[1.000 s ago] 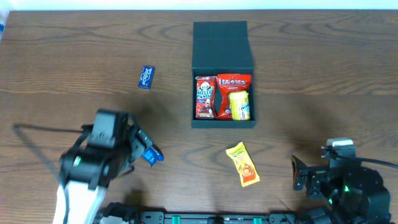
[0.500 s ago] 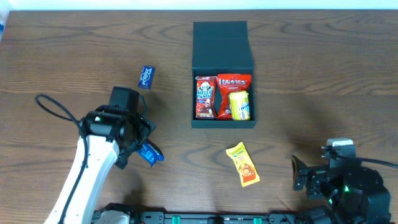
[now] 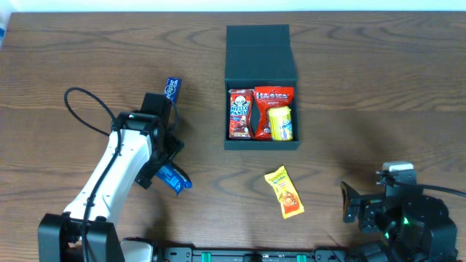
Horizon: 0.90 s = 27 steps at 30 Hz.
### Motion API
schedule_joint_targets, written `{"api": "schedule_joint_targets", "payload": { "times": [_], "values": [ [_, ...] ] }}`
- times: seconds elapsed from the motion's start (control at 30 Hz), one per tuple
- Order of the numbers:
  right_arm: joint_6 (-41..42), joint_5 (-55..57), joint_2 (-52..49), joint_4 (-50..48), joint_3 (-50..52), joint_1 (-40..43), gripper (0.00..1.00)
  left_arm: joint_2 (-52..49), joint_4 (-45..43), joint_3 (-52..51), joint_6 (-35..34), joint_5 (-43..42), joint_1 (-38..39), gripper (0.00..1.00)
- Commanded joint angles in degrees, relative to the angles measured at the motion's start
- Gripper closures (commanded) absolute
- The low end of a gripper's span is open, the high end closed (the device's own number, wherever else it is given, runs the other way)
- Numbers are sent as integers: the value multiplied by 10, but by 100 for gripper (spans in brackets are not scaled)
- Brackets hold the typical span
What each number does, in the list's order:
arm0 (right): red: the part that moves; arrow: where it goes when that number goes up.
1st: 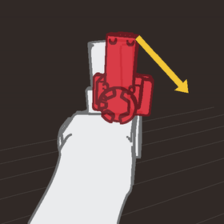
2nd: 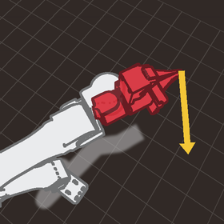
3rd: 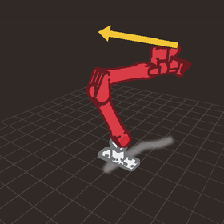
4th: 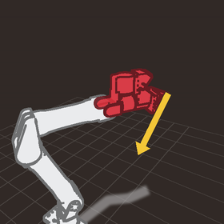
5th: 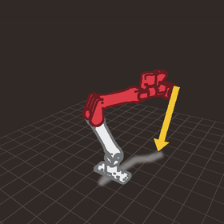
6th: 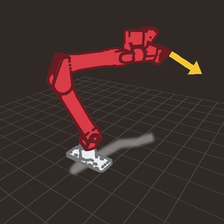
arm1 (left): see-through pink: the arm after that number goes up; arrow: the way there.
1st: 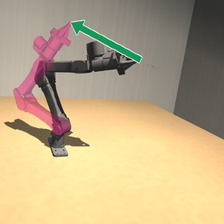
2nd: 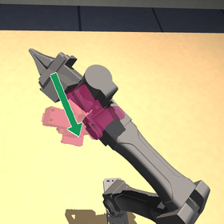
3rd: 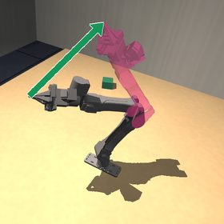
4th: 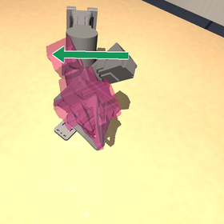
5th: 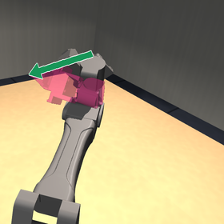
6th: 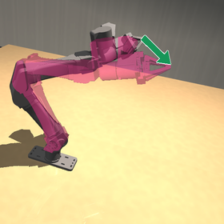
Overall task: Pack container
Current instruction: 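Grasp the blue snack bar with the left gripper and lift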
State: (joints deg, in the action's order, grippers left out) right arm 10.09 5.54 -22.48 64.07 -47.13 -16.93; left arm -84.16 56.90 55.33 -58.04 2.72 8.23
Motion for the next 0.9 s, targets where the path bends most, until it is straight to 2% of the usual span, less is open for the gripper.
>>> {"api": "schedule_joint_targets", "payload": {
  "times": [0.0,0.17,0.37,0.87],
  "values": [
    [6,-2,1,1,1,4,1,-5,1,10,9,22,-10,5],
    [6,-2,1,1,1,4,1,-5,-42,-30,9,7,-14,5],
    [6,-2,1,1,1,4,1,-5,-154,-106,27,-42,-13,5],
    [6,-2,1,1,1,4,1,-10,-195,-147,28,-40,-14,4]
  ]
}}
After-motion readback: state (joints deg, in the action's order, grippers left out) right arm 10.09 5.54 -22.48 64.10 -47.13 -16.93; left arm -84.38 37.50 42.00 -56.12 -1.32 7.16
